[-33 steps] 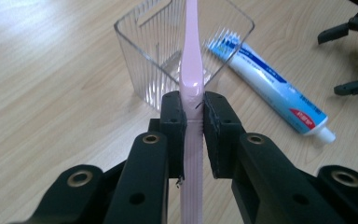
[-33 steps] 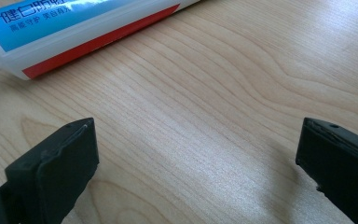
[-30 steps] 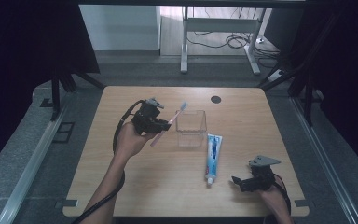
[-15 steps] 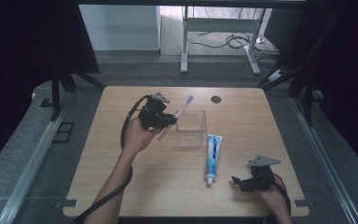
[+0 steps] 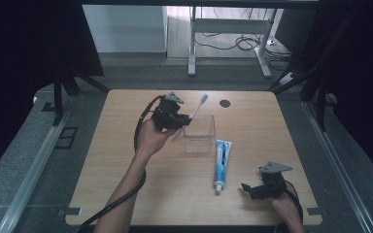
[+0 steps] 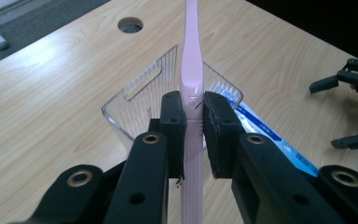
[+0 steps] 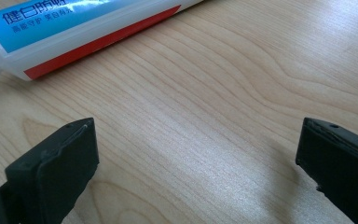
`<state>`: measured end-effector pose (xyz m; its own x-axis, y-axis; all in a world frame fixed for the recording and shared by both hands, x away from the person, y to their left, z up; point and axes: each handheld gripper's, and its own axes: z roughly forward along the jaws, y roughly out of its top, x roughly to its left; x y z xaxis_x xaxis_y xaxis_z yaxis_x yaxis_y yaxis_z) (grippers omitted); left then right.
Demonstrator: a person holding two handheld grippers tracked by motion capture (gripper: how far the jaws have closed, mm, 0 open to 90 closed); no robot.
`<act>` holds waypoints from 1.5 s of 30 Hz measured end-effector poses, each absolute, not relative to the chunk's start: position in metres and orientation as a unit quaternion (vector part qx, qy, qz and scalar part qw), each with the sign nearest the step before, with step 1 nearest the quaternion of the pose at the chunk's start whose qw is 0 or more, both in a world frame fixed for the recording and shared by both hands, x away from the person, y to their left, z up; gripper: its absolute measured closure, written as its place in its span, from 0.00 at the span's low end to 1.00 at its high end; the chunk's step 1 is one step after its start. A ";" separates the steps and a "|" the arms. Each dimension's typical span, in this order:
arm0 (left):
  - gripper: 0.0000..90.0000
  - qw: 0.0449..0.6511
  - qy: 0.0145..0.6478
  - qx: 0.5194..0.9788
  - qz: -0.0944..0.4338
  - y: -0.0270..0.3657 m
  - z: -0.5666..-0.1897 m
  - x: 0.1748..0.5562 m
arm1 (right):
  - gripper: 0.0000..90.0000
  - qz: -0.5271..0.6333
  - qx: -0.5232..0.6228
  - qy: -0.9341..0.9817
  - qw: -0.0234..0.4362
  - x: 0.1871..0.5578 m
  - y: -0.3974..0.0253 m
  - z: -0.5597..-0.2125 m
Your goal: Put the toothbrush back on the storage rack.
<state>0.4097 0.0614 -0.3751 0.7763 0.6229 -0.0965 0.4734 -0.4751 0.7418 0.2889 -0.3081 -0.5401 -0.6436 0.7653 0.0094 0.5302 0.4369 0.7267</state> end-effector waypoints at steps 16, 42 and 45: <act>0.87 0.410 0.321 0.848 0.104 0.037 -0.379 0.424 | 0.00 0.361 0.389 0.833 0.159 0.289 -0.308 -0.541; 0.87 0.413 0.329 0.840 0.126 0.005 -0.399 0.443 | 0.00 0.361 0.387 0.834 0.157 0.289 -0.308 -0.541; 0.88 0.411 0.331 0.840 0.125 0.002 -0.402 0.444 | 0.00 0.361 0.386 0.834 0.157 0.289 -0.307 -0.541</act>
